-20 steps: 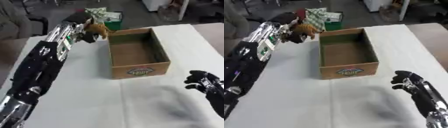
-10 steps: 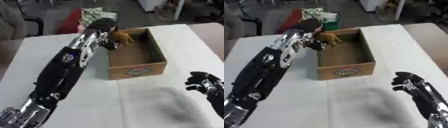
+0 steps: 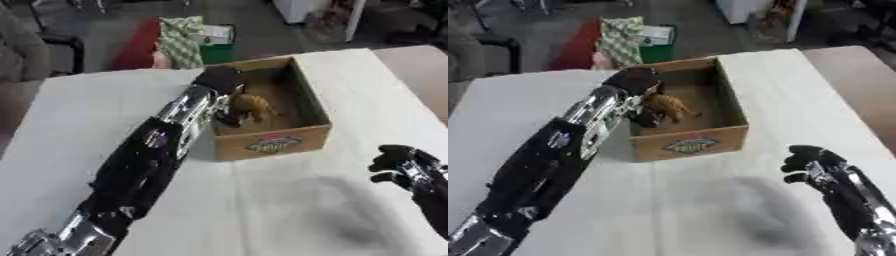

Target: Pick up objects on the table and place them in the box.

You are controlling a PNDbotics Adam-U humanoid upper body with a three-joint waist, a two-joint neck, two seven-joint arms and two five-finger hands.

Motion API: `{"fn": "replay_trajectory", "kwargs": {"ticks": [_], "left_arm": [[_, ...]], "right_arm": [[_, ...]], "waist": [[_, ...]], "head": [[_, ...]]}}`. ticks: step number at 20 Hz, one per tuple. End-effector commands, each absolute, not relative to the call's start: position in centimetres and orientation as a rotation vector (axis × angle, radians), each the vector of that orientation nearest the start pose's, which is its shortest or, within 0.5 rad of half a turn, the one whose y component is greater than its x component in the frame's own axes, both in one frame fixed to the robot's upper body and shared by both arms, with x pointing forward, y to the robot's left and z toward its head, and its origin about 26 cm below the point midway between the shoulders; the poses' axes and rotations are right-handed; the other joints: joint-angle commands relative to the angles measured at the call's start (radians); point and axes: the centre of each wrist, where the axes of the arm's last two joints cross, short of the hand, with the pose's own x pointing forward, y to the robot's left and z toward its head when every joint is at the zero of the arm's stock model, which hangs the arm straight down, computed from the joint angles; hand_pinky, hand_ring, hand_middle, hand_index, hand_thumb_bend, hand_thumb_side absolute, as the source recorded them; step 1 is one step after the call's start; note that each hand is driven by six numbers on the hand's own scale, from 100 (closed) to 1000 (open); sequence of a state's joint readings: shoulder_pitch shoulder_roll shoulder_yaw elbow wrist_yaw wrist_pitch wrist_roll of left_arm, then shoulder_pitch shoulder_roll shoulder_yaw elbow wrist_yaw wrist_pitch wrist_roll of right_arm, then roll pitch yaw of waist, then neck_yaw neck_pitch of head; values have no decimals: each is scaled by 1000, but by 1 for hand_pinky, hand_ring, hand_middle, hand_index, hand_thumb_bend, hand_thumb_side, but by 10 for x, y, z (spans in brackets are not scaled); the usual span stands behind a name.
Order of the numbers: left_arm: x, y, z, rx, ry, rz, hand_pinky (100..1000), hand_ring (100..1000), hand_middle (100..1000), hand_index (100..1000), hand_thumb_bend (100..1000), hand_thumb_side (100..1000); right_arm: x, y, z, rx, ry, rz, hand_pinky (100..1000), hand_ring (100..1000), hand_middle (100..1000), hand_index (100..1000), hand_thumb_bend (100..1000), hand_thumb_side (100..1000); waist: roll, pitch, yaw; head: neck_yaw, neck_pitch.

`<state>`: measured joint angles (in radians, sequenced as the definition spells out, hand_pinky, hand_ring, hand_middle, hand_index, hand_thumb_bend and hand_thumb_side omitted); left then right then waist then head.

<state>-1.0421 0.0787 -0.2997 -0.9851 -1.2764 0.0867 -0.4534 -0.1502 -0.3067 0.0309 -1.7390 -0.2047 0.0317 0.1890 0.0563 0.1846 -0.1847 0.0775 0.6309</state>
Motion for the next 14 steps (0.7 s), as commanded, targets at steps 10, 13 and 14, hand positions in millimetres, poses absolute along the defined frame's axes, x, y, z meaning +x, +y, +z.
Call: {"fn": "replay_trajectory", "kwargs": {"ticks": [10,13,14], "left_arm": [[456,82,219,1039,-1428,-1644,833,849,835,859,919,729],[451,83,230,1086,-1513,-1599,844,860,848,865,981,738],[450,82,233,1101,-1537,-1589,845,861,849,865,988,741]], "right_arm": [[309,-286,100,140,-1838,356,632,675,606,759,100,576],[309,-286,100,140,-1837,355,632,675,606,759,100,575],[309,-286,100,140,-1837,355,632,675,606,759,100,575]], "waist": [[-6,-19,8],[-6,-20,11],[-6,-21,11]], "head": [[-8,-15],[-11,-15],[-11,-16]]}}
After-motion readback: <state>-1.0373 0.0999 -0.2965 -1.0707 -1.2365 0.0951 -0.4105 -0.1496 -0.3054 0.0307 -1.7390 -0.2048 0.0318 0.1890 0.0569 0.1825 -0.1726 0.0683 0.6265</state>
